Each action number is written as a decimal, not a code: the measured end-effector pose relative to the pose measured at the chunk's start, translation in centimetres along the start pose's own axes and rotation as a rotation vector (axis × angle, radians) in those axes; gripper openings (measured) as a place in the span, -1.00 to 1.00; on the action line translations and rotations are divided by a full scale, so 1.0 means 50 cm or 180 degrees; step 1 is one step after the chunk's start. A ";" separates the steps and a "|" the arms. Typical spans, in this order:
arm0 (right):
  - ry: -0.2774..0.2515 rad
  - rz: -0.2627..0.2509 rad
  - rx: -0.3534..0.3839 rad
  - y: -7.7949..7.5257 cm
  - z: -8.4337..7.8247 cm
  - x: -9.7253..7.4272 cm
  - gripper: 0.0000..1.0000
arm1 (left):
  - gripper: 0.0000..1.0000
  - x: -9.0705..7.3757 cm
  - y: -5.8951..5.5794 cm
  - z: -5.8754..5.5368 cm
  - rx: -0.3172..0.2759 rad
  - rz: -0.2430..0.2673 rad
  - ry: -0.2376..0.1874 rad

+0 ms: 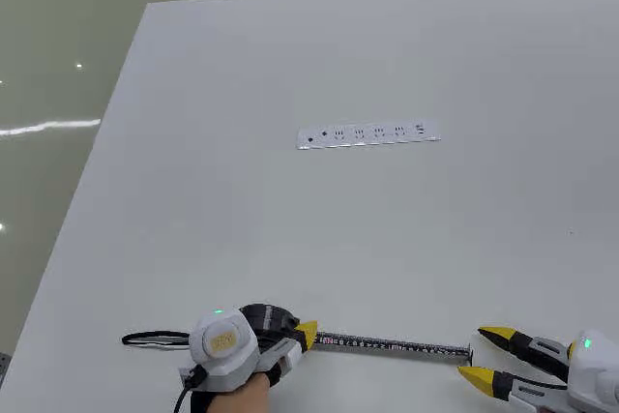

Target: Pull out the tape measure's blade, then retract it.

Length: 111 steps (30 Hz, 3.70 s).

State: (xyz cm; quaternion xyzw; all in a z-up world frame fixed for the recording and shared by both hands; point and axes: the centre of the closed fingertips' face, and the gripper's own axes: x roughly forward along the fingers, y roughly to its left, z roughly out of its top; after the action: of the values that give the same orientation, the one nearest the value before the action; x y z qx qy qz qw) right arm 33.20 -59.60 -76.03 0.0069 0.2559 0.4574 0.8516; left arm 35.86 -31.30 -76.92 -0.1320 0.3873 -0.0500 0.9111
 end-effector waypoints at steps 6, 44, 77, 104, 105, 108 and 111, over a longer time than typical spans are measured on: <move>0.0001 0.0014 0.0001 0.001 0.000 0.001 -0.15 | 0.48 0.002 0.004 0.001 -0.0024 0.0057 0.0013; 0.0047 0.0151 0.0098 0.014 -0.012 0.015 -0.27 | 0.42 0.007 0.012 -0.002 0.0061 0.0175 0.0051; -0.0014 0.0346 0.0327 0.008 -0.014 0.022 -0.66 | 0.42 0.008 0.012 -0.003 0.0088 0.0174 0.0052; -0.0094 0.0328 0.0123 0.011 -0.020 0.024 -0.75 | 0.43 0.008 0.012 -0.003 0.0115 0.0178 0.0057; -0.0103 0.0319 0.0042 0.010 -0.020 0.024 -0.75 | 0.43 0.008 0.013 -0.003 0.0116 0.0178 0.0057; -0.0110 0.0306 -0.0024 0.013 -0.020 0.024 -0.76 | 0.43 0.009 0.013 -0.003 0.0116 0.0179 0.0057; -0.0118 0.0292 -0.0069 0.010 -0.019 0.024 -0.76 | 0.43 0.009 0.012 -0.004 0.0117 0.0179 0.0059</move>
State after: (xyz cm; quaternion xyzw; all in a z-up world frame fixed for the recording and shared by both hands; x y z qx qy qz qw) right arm 32.94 -58.59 -77.28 0.0179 0.2345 0.4985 0.8344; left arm 36.03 -30.83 -77.52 -0.1039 0.3982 -0.0326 0.9108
